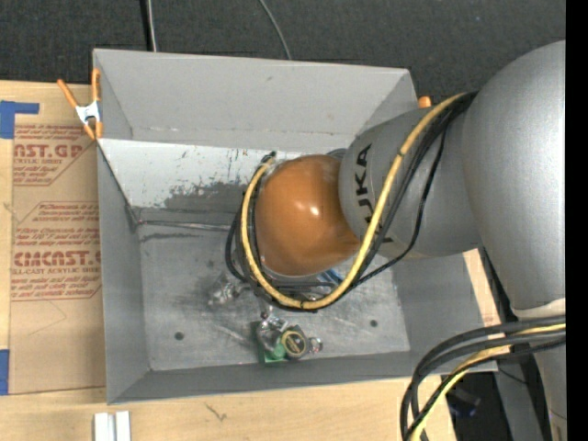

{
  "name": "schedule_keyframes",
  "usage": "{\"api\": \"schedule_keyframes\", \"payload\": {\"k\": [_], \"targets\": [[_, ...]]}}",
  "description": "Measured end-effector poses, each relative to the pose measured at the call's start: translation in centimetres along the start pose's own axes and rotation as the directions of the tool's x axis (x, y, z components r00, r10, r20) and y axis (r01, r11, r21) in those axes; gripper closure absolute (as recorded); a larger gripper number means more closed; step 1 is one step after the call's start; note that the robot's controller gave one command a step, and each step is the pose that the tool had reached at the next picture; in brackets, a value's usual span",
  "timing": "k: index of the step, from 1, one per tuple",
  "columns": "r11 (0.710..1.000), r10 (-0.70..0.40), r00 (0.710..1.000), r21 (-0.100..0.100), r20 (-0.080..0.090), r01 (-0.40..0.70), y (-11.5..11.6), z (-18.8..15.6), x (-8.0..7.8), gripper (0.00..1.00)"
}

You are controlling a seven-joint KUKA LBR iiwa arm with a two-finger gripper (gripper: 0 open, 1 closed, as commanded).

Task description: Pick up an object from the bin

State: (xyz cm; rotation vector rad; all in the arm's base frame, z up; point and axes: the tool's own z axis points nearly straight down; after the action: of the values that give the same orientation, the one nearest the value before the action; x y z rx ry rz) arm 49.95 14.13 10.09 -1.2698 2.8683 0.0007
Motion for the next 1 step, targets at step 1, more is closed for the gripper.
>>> {"api": "schedule_keyframes", "payload": {"k": [1], "targets": [[0.933, -0.359, 0.933, -0.003, -0.004, 0.359, -2.08, -1.9, 5.01, 0.0]]}}
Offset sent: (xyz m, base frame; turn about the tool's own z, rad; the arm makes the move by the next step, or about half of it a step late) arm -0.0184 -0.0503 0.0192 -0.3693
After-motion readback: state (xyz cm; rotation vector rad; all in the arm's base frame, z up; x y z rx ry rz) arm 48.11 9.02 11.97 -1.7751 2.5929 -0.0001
